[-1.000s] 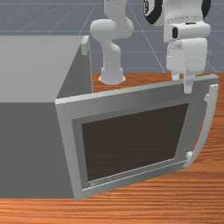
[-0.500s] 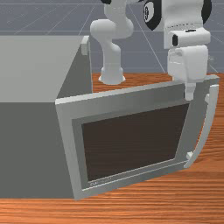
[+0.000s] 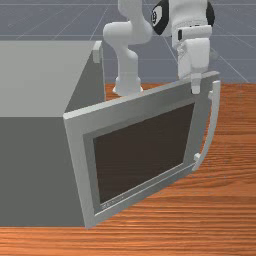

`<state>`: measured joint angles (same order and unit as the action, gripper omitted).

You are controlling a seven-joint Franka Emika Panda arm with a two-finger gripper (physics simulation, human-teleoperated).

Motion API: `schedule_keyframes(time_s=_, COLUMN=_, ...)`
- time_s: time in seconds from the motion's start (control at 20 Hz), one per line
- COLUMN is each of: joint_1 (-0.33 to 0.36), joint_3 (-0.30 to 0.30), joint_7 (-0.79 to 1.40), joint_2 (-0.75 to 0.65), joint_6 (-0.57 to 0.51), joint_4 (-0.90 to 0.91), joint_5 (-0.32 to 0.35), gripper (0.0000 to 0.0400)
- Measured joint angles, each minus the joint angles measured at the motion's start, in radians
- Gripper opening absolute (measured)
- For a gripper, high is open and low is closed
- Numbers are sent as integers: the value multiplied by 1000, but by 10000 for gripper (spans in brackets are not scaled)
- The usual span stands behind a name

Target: Close the microwave

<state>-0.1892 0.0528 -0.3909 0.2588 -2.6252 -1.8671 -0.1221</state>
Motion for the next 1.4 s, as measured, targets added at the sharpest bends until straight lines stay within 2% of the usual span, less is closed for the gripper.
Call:
schedule_keyframes(time_s=0.1, joint_1=19, joint_3=5, joint_7=59, joint_2=-113, joint_6=-71, joint_4=-162, joint_5=-55, gripper=400)
schedule_keyframes(time_s=0.15, joint_1=44, joint_3=22, joint_7=31, joint_2=-185, joint_6=-65, joint_4=-241, joint_5=-16, gripper=400)
schedule_keyframes(time_s=0.2, joint_1=52, joint_3=31, joint_7=74, joint_2=-251, joint_6=81, joint_4=-262, joint_5=-92, gripper=400)
schedule_keyframes(time_s=0.25, joint_1=80, joint_3=38, joint_7=70, joint_2=-320, joint_6=62, joint_4=-341, joint_5=-95, gripper=400)
schedule_keyframes(time_s=0.3, joint_1=103, joint_3=72, joint_7=109, joint_2=-429, joint_6=87, joint_4=-450, joint_5=-141, gripper=400)
schedule_keyframes(time_s=0.4, joint_1=90, joint_3=85, joint_7=82, joint_2=-630, joint_6=74, joint_4=-639, joint_5=-66, gripper=400)
schedule_keyframes(time_s=0.45, joint_1=14, joint_3=17, joint_7=-37, joint_2=-740, joint_6=62, joint_4=-732, joint_5=32, gripper=400)
schedule_keyframes(time_s=0.5, joint_1=14, joint_3=39, joint_7=13, joint_2=-825, joint_6=89, joint_4=-789, joint_5=31, gripper=400)
schedule_keyframes(time_s=0.55, joint_1=14, joint_3=59, joint_7=47, joint_2=-814, joint_6=144, joint_4=-756, joint_5=39, gripper=400)
schedule_keyframes(time_s=0.6, joint_1=-19, joint_3=53, joint_7=61, joint_2=-814, joint_6=69, joint_4=-778, joint_5=85, gripper=400)
schedule_keyframes(time_s=0.65, joint_1=54, joint_3=180, joint_7=240, joint_2=-783, joint_6=127, joint_4=-725, joint_5=6, gripper=400)
schedule_keyframes(time_s=0.7, joint_1=69, joint_3=251, joint_7=347, joint_2=-743, joint_6=153, joint_4=-677, joint_5=-15, gripper=400)
schedule_keyframes(time_s=0.8, joint_1=66, joint_3=340, joint_7=455, joint_2=-673, joint_6=175, joint_4=-600, joint_5=-49, gripper=400)
schedule_keyframes(time_s=0.85, joint_1=73, joint_3=350, joint_7=466, joint_2=-616, joint_6=168, joint_4=-547, joint_5=-84, gripper=400)
schedule_keyframes(time_s=0.9, joint_1=46, joint_3=303, joint_7=321, joint_2=-528, joint_6=212, joint_4=-452, joint_5=-36, gripper=400)
schedule_keyframes(time_s=1.05, joint_1=92, joint_3=303, joint_7=308, joint_2=-270, joint_6=251, joint_4=-169, joint_5=-123, gripper=400)
schedule_keyframes(time_s=1.15, joint_1=105, joint_3=293, joint_7=303, joint_2=-146, joint_6=268, joint_4=-27, joint_5=-166, gripper=400)
schedule_keyframes(time_s=1.2, joint_1=92, joint_3=294, joint_7=264, joint_2=-21, joint_6=445, joint_4=176, joint_5=-145, gripper=400)
schedule_keyframes(time_s=1.25, joint_1=106, joint_3=295, joint_7=260, joint_2=-8, joint_6=420, joint_4=155, joint_5=-136, gripper=400)
schedule_keyframes(time_s=1.4, joint_1=104, joint_3=281, joint_7=299, joint_2=91, joint_6=321, joint_4=101, joint_5=-180, gripper=400)
